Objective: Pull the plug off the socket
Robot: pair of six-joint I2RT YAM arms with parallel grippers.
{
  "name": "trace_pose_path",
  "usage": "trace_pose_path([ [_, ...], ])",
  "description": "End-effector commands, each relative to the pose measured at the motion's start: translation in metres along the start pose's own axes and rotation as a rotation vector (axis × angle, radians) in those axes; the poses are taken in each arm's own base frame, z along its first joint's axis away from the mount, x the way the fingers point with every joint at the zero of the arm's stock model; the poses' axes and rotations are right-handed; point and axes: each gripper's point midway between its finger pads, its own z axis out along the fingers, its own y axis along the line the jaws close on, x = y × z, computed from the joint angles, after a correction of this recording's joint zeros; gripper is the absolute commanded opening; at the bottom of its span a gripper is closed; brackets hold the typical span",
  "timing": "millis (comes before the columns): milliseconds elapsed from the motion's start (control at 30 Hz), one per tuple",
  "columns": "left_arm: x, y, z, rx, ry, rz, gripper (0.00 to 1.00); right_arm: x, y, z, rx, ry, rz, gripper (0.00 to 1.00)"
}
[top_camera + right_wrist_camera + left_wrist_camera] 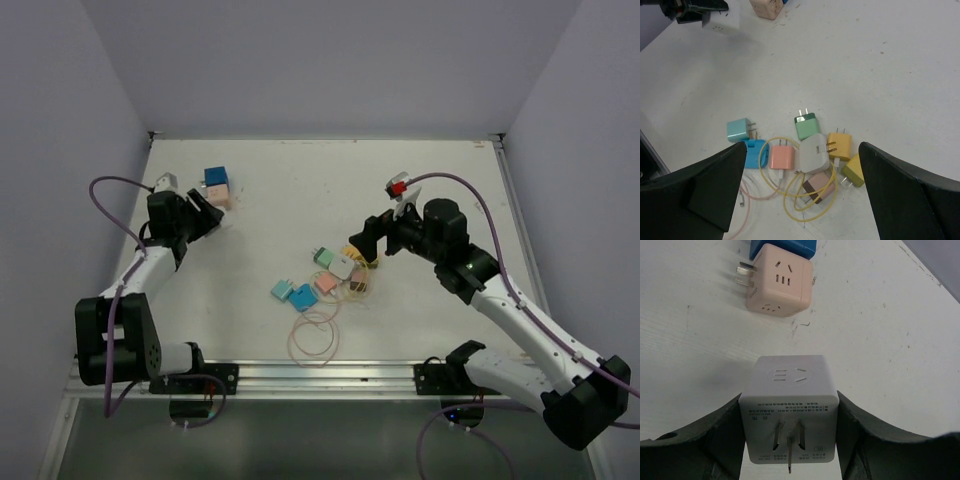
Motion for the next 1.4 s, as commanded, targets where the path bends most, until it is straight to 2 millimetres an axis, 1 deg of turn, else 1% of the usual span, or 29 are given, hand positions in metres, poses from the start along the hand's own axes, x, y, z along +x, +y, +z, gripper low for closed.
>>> trace_pose_path([
  [0,-0.026,-0.016,0.013,0.101,-0.095,-0.006,0.0,0.003,-0.005,-0.013,0.038,-0.009,-0.014,0.98],
  [33,-0.025,-0.016,0.016,0.106,-0.086,-0.014,0.0,0.007,-0.004,-0.014,0.034,-0.006,-0.004,0.98],
  [67,-0.018,-0.01,0.025,0.092,-0.058,-0.026,0.0,0.008,0.0,-0.015,0.015,-0.008,-0.001,0.98],
  [233,-0.014,-0.005,0.047,0.124,-0.017,-0.066,0.0,0.013,0.007,-0.017,-0.02,-0.003,0.017,0.98],
  [267,-0.011,-0.001,0.055,0.127,0.001,-0.076,0.0,0.014,0.006,-0.017,-0.019,0.002,0.018,0.98],
  [300,-0.008,-0.005,0.058,0.155,0.024,-0.085,0.0,0.015,0.007,-0.018,-0.019,0.003,0.02,0.98],
  [333,0.0,-0.002,0.065,0.163,0.054,-0.096,0.0,0.015,0.007,-0.018,-0.019,0.002,0.02,0.98],
  [367,-0.004,-0.006,0.069,0.195,0.046,-0.095,0.01,0.016,0.007,-0.018,-0.019,0.003,0.02,0.98],
  [400,0.0,-0.01,0.07,0.23,0.072,-0.105,0.02,0.016,0.007,-0.019,-0.022,0.004,0.021,0.98],
  [433,0.006,-0.007,0.076,0.229,0.095,-0.117,0.04,0.016,0.007,-0.019,-0.022,0.004,0.02,0.98],
  [467,0.004,-0.006,0.078,0.239,0.093,-0.12,0.08,0.017,0.007,-0.019,-0.022,0.008,0.021,0.98],
  [500,0.007,-0.006,0.079,0.253,0.107,-0.124,0.1,0.017,0.007,-0.019,-0.023,0.008,0.021,0.98],
  [533,0.011,-0.001,0.081,0.246,0.116,-0.13,0.13,0.017,0.009,-0.019,-0.029,0.009,0.022,0.98],
  [567,0.01,0.004,0.082,0.235,0.117,-0.137,0.19,0.018,0.008,-0.019,-0.026,0.012,0.023,0.98],
  [633,0.014,0.013,0.084,0.215,0.125,-0.142,0.27,0.019,0.008,-0.019,-0.029,0.014,0.024,0.98],
  [667,0.015,0.021,0.084,0.193,0.13,-0.152,0.35,0.021,0.008,-0.019,-0.029,0.02,0.025,0.98],
  [733,0.014,0.031,0.084,0.158,0.124,-0.152,0.43,0.023,0.008,-0.019,-0.031,0.026,0.027,0.98],
  [767,0.015,0.038,0.083,0.13,0.132,-0.159,0.53,0.023,0.008,-0.018,-0.033,0.026,0.025,0.98],
  [800,0.014,0.045,0.084,0.103,0.126,-0.145,0.59,0.024,0.008,-0.018,-0.032,0.031,0.028,0.98],
  [833,0.018,0.05,0.084,0.079,0.143,-0.147,0.66,0.024,0.009,-0.017,-0.034,0.027,0.03,0.98],
  [867,0.015,0.055,0.085,0.06,0.137,-0.144,0.76,0.024,0.009,-0.017,-0.037,0.028,0.032,0.98],
  [933,0.018,0.061,0.087,0.046,0.153,-0.138,0.83,0.025,0.009,-0.016,-0.04,0.032,0.035,0.98],
  [967,0.017,0.063,0.087,0.043,0.158,-0.141,0.87,0.025,0.01,-0.015,-0.043,0.032,0.035,0.98],
  [1033,0.021,0.067,0.088,0.038,0.171,-0.145,0.91,0.026,0.01,-0.015,-0.047,0.036,0.038,0.98],
  [1100,0.021,0.071,0.088,0.028,0.172,-0.155,0.92,0.028,0.01,-0.015,-0.046,0.039,0.039,0.99],
  [1367,0.009,0.084,0.075,0.012,0.146,-0.199,0.96,0.032,0.009,-0.015,-0.045,0.046,0.037,0.99],
])
